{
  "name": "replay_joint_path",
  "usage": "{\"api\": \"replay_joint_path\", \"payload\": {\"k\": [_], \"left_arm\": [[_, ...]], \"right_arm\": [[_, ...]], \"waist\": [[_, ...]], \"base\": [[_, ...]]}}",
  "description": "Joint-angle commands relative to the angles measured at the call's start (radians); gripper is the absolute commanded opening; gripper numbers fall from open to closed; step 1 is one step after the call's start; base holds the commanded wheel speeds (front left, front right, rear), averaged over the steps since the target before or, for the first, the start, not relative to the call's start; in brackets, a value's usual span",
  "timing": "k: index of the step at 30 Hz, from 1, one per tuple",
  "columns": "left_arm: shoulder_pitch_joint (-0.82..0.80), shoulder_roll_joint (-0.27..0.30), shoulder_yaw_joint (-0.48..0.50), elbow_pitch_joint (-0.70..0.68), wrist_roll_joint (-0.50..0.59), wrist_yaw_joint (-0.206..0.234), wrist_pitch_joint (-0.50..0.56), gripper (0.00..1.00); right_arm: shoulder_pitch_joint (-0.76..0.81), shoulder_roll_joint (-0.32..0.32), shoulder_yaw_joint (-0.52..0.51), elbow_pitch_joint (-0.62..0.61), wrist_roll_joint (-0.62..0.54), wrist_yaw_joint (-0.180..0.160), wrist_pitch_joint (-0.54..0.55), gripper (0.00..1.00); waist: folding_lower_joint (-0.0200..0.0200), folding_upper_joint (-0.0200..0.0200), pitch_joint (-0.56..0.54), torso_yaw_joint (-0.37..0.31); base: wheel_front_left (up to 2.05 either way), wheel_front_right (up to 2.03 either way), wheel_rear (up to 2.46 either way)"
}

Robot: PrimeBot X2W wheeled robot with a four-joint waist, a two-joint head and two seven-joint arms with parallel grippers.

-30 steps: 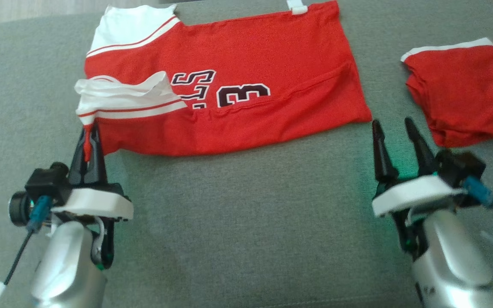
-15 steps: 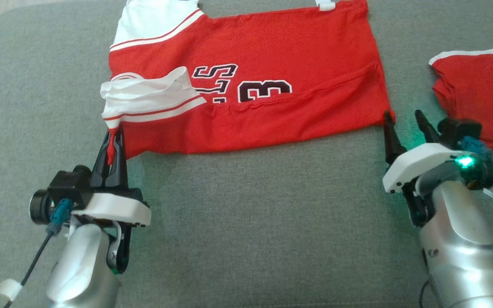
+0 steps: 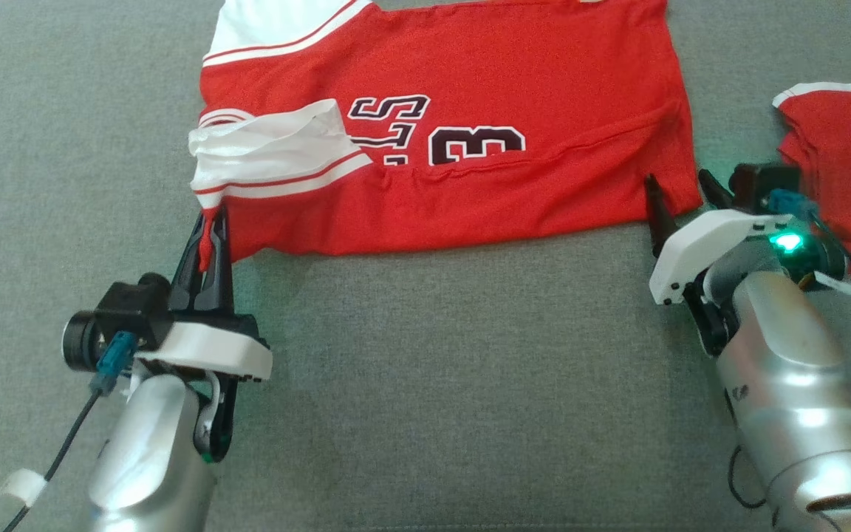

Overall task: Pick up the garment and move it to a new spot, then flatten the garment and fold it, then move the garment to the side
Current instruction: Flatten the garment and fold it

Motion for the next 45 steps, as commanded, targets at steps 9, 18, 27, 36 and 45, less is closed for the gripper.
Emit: {"api": "replay_joint_path", "payload": {"k": [9, 18, 27, 36, 45], "left_arm": [[-0.028, 0.017, 0.03, -0.005, -0.003, 0.001, -0.012, 0.0], [0.017, 0.045, 0.038, 0.021, -0.007, 0.013, -0.01, 0.0], [0.134, 0.084, 0.006, 0.021, -0.014, -0.008, 0.086, 0.0], [0.286, 0.126, -0.026, -0.08, -0.044, -0.03, 0.241, 0.0], [0.337, 0.134, -0.035, -0.171, -0.057, -0.013, 0.299, 0.0]], "right_arm": [[0.01, 0.017, 0.022, 0.053, -0.055, 0.007, 0.016, 0.0], [0.061, 0.017, -0.076, 0.025, -0.071, 0.007, -0.072, 0.0], [0.163, 0.017, -0.049, -0.019, -0.022, 0.007, -0.023, 0.0], [0.304, 0.017, -0.017, -0.182, 0.017, 0.007, 0.122, 0.0], [0.448, 0.017, -0.024, -0.406, 0.042, 0.007, 0.251, 0.0]], "waist": [[0.0, 0.0, -0.025, -0.003], [0.0, 0.0, -0.1, -0.048], [0.0, 0.0, -0.185, -0.08], [0.0, 0.0, -0.246, -0.086], [0.0, 0.0, -0.265, -0.081]], "base": [[0.0, 0.0, 0.0], [0.0, 0.0, 0.0], [0.0, 0.0, 0.0], [0.0, 0.0, 0.0], [0.0, 0.0, 0.0]]}}
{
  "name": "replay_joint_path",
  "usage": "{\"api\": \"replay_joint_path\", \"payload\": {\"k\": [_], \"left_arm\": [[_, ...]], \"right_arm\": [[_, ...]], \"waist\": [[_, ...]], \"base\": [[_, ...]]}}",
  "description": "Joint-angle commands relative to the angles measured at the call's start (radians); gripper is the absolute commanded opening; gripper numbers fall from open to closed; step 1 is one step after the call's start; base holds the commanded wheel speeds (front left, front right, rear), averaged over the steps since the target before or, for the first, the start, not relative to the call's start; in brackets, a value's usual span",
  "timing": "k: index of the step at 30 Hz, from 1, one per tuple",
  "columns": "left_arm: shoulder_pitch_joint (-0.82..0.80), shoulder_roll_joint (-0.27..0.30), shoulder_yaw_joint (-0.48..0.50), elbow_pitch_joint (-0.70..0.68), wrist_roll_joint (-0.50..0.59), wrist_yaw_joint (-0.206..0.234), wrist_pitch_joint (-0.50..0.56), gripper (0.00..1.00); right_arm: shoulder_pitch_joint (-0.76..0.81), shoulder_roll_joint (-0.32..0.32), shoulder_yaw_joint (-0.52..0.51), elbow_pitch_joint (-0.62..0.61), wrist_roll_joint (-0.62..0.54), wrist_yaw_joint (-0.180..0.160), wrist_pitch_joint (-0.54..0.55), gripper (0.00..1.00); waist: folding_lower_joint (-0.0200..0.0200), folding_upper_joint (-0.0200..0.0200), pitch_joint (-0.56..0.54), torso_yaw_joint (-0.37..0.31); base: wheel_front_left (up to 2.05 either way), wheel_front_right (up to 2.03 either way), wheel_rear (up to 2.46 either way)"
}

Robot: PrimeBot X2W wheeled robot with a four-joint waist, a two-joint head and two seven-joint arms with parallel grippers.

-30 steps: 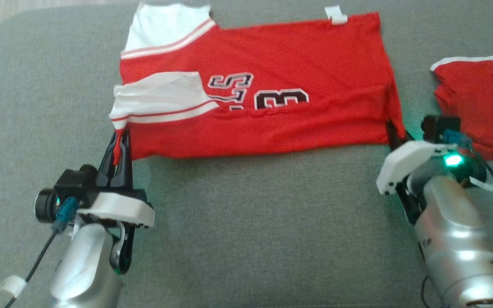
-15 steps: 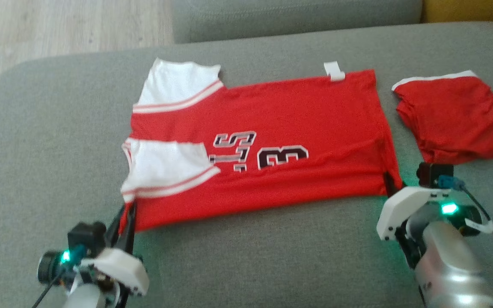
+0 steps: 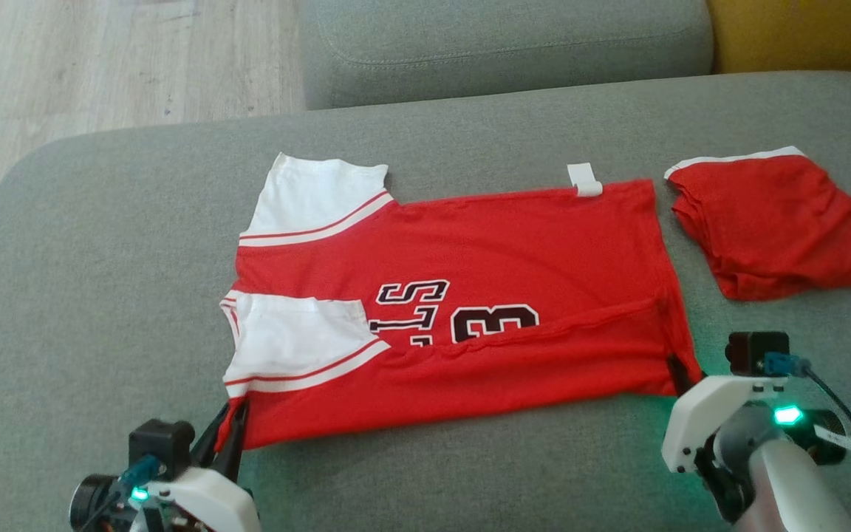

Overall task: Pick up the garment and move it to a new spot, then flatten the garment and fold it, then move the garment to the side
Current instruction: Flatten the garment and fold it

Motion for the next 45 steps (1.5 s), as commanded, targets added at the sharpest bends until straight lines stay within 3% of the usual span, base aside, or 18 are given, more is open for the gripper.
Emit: {"api": "replay_joint_path", "payload": {"k": [1, 4, 5, 6, 7, 8, 9, 10, 19, 26, 29, 32, 37, 45], "left_arm": [[-0.024, 0.024, 0.031, -0.039, -0.011, 0.007, 0.001, 0.0], [-0.021, 0.022, 0.025, -0.048, -0.011, 0.011, 0.008, 0.0], [-0.021, 0.022, 0.023, -0.049, -0.011, 0.011, 0.009, 0.0], [-0.021, 0.022, 0.021, -0.051, -0.012, 0.012, 0.011, 0.0], [-0.022, 0.022, 0.02, -0.052, -0.012, 0.014, 0.013, 0.12], [-0.023, 0.022, 0.018, -0.053, -0.011, 0.015, 0.014, 0.59], [-0.026, 0.022, 0.019, -0.056, -0.01, 0.02, 0.011, 0.96], [-0.03, 0.021, 0.021, -0.059, -0.008, 0.025, 0.006, 1.0], [-0.105, -0.003, 0.078, -0.124, -0.003, 0.076, -0.178, 1.0], [-0.29, 0.029, 0.101, -0.17, -0.013, 0.002, -0.27, 1.0], [-0.48, 0.097, 0.077, -0.131, -0.014, -0.058, -0.199, 1.0], [-0.631, 0.159, 0.021, -0.047, -0.039, -0.086, -0.09, 1.0], [-0.822, 0.277, -0.157, 0.11, -0.182, -0.092, 0.139, 1.0], [-0.957, 0.407, -0.325, 0.254, -0.346, -0.093, 0.253, 1.0]], "right_arm": [[-0.005, -0.001, 0.019, -0.066, 0.007, 0.007, 0.015, 0.0], [0.027, -0.001, 0.015, -0.135, 0.021, 0.007, 0.04, 0.0], [0.035, -0.001, 0.014, -0.156, 0.023, 0.007, 0.041, 0.3], [0.042, -0.001, 0.012, -0.175, 0.023, 0.007, 0.04, 0.95], [0.048, -0.001, 0.01, -0.192, 0.03, 0.007, 0.04, 1.0], [0.053, -0.001, 0.011, -0.208, 0.033, 0.007, 0.037, 1.0], [0.058, -0.001, 0.011, -0.223, 0.037, 0.007, 0.033, 1.0], [0.06, -0.001, 0.011, -0.239, 0.041, 0.007, 0.023, 1.0], [0.039, -0.001, 0.024, -0.341, 0.106, 0.007, -0.21, 1.0], [-0.009, -0.001, 0.076, -0.356, 0.137, 0.007, -0.329, 1.0], [-0.054, -0.001, 0.105, -0.372, 0.153, 0.007, -0.369, 1.0], [-0.087, -0.001, 0.117, -0.386, 0.169, 0.007, -0.393, 1.0], [-0.126, -0.001, 0.143, -0.397, 0.195, 0.007, -0.419, 1.0], [-0.154, -0.001, 0.177, -0.402, 0.223, 0.007, -0.443, 1.0]], "waist": [[0.0001, 0.0, -0.001, 0.001], [0.0001, 0.0, 0.001, 0.0], [0.0001, 0.0, 0.003, 0.0], [0.0001, 0.0, 0.005, 0.0], [0.0001, 0.0, 0.007, 0.001], [0.0001, 0.0, 0.009, 0.002], [0.0001, 0.0, 0.012, 0.002], [0.0001, 0.0, 0.015, 0.002], [0.0001, 0.0, 0.053, -0.003], [0.0001, 0.0, 0.148, -0.033], [0.0001, 0.0, 0.231, -0.071], [0.0001, 0.0, 0.294, -0.102], [0.0001, 0.0, 0.375, -0.154], [0.0001, 0.0, 0.441, -0.207]], "base": [[0.0, 0.0, 0.0], [0.0, 0.0, 0.0], [0.0, 0.0, 0.0], [0.0, 0.0, 0.0], [0.0, 0.0, 0.0], [0.0, 0.0, 0.0], [0.0, 0.0, 0.0], [0.0, 0.0, 0.0], [0.0, 0.0, 0.0], [0.0, 0.0, 0.0], [0.0, 0.0, 0.0], [0.0, 0.0, 0.0], [0.0, 0.0, 0.0], [0.0, 0.0, 0.0]]}}
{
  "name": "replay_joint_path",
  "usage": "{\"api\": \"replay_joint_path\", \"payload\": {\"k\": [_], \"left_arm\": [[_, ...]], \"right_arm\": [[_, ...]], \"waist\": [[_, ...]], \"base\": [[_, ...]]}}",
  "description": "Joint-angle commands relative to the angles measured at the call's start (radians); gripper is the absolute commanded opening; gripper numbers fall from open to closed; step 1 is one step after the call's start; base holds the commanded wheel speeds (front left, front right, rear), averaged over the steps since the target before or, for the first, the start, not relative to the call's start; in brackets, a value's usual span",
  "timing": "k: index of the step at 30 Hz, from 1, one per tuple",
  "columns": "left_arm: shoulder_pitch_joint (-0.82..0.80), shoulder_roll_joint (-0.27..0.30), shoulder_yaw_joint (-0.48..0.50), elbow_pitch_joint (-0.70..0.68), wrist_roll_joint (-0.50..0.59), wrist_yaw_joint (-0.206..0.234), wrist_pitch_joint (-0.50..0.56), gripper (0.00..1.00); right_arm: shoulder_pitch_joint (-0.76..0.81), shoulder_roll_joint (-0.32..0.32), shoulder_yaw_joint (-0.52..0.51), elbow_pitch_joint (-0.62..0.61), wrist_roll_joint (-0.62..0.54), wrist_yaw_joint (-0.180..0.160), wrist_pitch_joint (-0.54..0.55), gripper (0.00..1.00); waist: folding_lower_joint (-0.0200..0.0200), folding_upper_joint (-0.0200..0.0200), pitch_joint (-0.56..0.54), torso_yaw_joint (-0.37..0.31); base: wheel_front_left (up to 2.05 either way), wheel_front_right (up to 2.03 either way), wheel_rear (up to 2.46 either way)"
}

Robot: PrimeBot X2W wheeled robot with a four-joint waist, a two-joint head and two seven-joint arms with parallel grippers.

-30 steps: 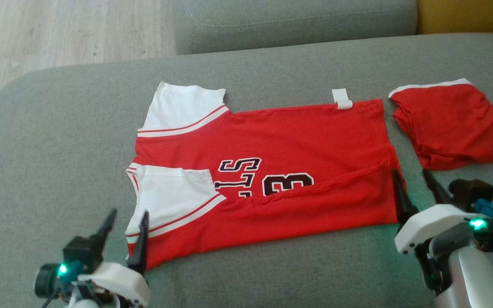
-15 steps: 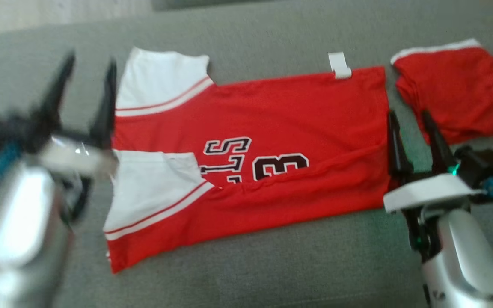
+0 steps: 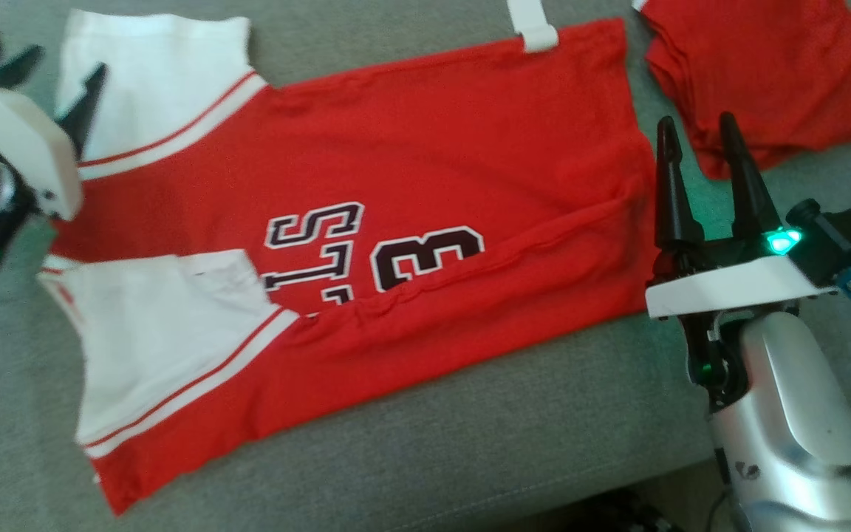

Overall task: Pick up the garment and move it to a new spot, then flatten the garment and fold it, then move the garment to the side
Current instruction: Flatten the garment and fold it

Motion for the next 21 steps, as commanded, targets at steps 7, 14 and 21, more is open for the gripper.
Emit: {"api": "replay_joint_path", "payload": {"k": [7, 14, 21], "left_arm": [[-0.138, 0.088, -0.036, 0.097, -0.068, 0.002, -0.019, 1.0], [-0.19, 0.088, -0.11, 0.157, -0.115, 0.002, -0.025, 1.0], [-0.196, 0.081, -0.208, 0.135, -0.198, 0.002, -0.025, 0.0]], "right_arm": [[-0.024, -0.002, 0.038, -0.039, 0.014, 0.007, -0.019, 1.0], [-0.022, -0.002, 0.038, -0.036, 0.018, 0.007, -0.022, 1.0], [-0.026, -0.002, 0.019, -0.014, 0.003, 0.007, -0.022, 1.0]], "waist": [[-0.0003, 0.0, 0.068, -0.06], [-0.0003, 0.0, 0.087, -0.071], [-0.0003, 0.0, 0.071, -0.055]], "base": [[0.0, 0.0, 0.0], [0.0, 0.0, 0.0], [0.0, 0.0, 0.0]]}}
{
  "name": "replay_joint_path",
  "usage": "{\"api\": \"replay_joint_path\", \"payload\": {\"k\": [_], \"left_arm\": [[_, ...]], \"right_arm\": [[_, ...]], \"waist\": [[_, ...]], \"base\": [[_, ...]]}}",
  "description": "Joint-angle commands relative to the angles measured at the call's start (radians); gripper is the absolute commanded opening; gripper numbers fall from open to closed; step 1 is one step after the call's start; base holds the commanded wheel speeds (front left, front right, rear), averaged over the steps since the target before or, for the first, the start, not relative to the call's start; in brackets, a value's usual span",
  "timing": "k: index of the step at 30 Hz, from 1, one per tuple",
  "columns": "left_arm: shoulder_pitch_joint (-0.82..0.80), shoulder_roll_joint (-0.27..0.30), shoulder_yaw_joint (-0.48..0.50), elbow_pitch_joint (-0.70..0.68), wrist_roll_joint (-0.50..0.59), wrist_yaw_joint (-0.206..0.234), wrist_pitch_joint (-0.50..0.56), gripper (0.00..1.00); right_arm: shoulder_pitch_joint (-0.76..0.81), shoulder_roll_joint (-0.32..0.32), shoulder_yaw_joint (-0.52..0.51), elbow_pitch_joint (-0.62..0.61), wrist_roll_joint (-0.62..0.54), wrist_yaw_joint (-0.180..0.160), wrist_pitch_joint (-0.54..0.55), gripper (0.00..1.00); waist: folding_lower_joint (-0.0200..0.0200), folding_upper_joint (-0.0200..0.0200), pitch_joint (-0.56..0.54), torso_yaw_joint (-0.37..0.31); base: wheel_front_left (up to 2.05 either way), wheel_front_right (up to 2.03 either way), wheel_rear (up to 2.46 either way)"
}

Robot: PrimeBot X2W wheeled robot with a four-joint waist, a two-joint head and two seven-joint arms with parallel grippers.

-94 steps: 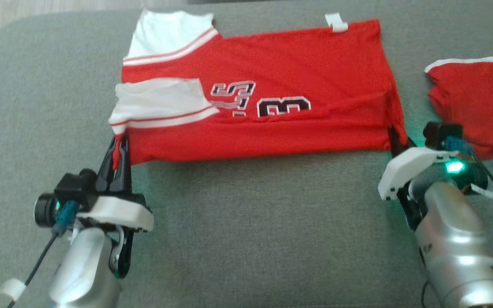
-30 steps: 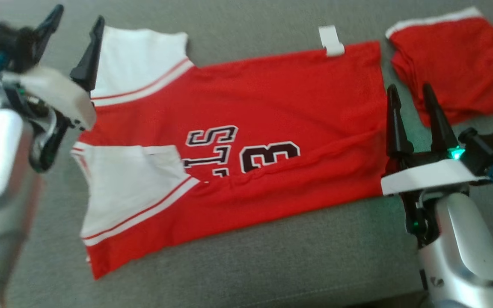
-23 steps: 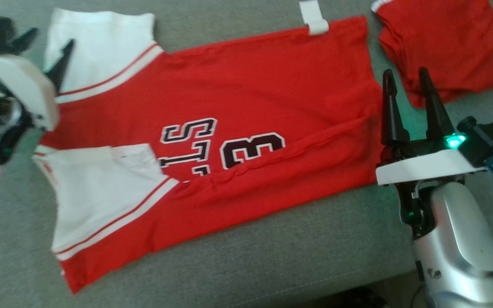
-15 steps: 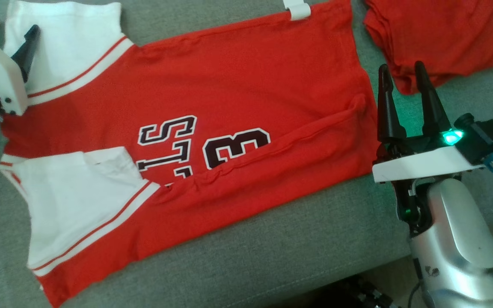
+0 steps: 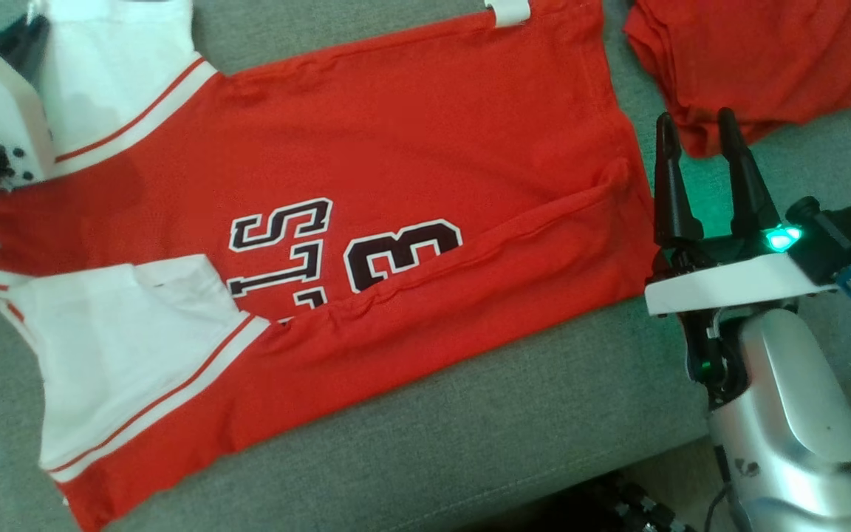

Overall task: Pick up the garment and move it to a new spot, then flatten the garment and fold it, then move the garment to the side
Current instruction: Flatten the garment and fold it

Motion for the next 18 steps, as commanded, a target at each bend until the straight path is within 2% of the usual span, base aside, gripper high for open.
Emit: {"api": "replay_joint_path", "payload": {"k": [1, 11, 18], "left_arm": [[-0.022, 0.044, 0.009, -0.004, -0.007, 0.002, -0.012, 0.0], [-0.026, 0.003, -0.065, -0.025, -0.02, 0.002, -0.261, 0.0], [0.013, -0.014, -0.099, -0.073, -0.003, 0.002, -0.394, 0.0]], "right_arm": [[-0.018, -0.002, 0.009, -0.02, -0.01, 0.007, -0.01, 1.0], [-0.016, -0.002, -0.042, 0.0, -0.078, 0.007, 0.001, 1.0], [-0.024, -0.002, -0.099, -0.018, -0.165, 0.007, 0.08, 1.0]], "waist": [[0.0, 0.0, -0.012, 0.01], [0.0, 0.0, -0.106, 0.101], [0.0, 0.0, -0.162, 0.185]], "base": [[0.0, 0.0, 0.0], [0.0, 0.0, 0.0], [0.0, 0.0, 0.0]]}}
